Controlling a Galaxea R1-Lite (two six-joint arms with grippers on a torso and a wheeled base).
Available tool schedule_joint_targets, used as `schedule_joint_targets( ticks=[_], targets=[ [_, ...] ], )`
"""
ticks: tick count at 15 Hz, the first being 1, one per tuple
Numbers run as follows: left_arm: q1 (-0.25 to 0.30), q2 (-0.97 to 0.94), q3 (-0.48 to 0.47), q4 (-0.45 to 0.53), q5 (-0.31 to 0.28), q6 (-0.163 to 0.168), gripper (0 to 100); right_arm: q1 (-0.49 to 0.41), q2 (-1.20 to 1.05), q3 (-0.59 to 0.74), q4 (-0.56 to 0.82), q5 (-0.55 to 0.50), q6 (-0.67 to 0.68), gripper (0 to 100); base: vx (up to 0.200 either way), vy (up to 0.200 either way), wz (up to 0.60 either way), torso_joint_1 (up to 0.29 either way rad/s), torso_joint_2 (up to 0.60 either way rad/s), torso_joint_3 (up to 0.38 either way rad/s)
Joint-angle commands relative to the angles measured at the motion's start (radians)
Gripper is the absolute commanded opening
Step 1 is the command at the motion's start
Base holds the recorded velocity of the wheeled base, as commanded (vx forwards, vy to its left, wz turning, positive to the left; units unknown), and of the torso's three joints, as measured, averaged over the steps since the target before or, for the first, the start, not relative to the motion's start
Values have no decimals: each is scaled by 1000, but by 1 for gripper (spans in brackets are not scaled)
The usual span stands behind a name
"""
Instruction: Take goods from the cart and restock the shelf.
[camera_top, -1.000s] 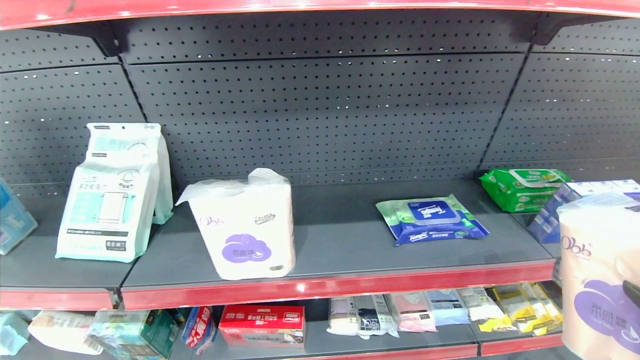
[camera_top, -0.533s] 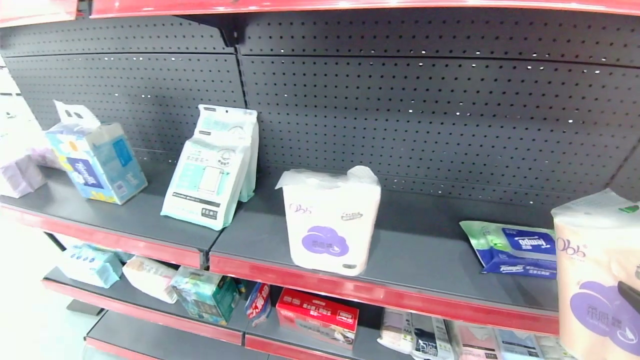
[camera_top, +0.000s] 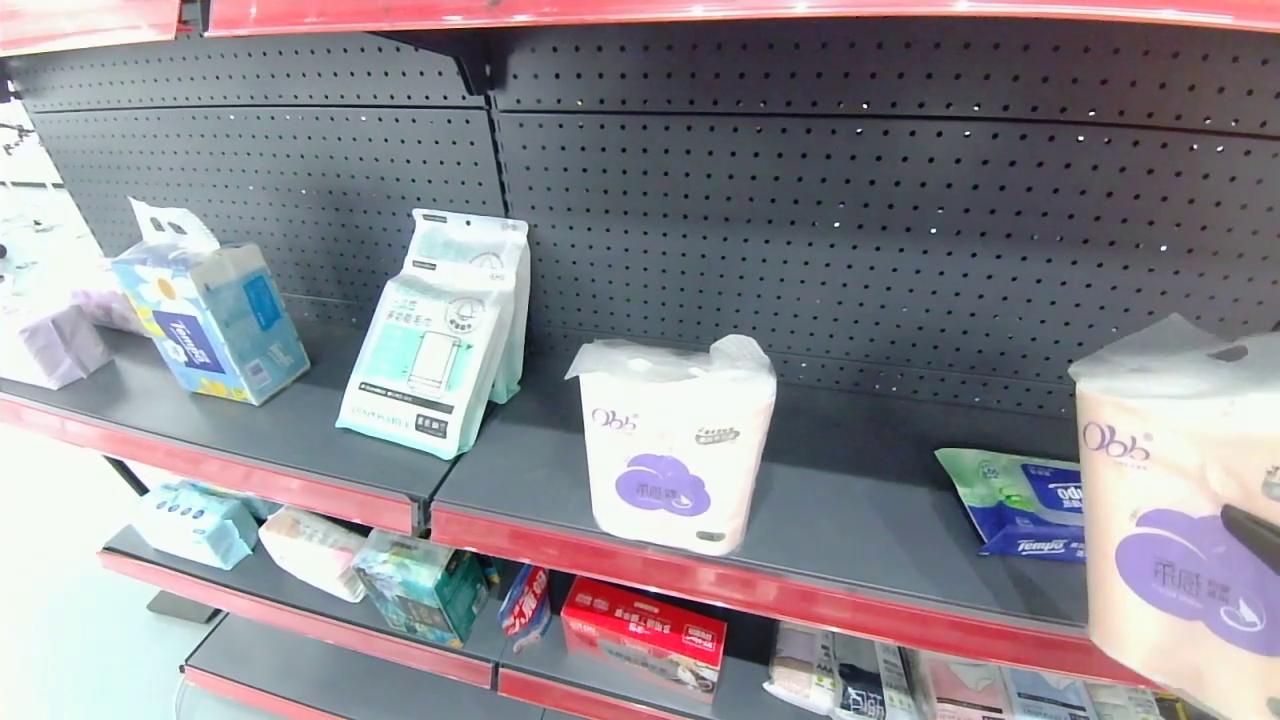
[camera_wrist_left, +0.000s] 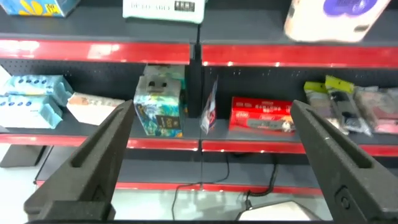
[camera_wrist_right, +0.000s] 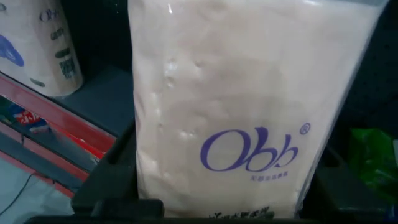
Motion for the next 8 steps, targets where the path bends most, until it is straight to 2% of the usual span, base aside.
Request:
schedule_joint_targets(
  ticks=[1, 4, 6, 7, 8],
  targets=[
    [0, -80, 68, -7, 3, 6, 100, 4, 69, -45, 0, 10, 10, 0, 0, 0, 0, 0, 0, 0],
    [0, -79, 72, -10, 1, -1, 100, 44, 101, -75, 0, 8, 33, 0, 0, 0, 0, 0, 0, 0],
    [0, -80, 104, -80, 6, -3, 100, 41, 112, -75, 0, 8, 35, 0, 0, 0, 0, 0, 0, 0],
    [0, -80, 128, -129, -3, -17, 100, 38, 112, -75, 0, 8, 38, 0, 0, 0, 0, 0, 0, 0],
    [0, -80, 133, -142, -37, -37, 100, 38, 112, -75, 0, 8, 44, 0, 0, 0, 0, 0, 0, 0]
  ],
)
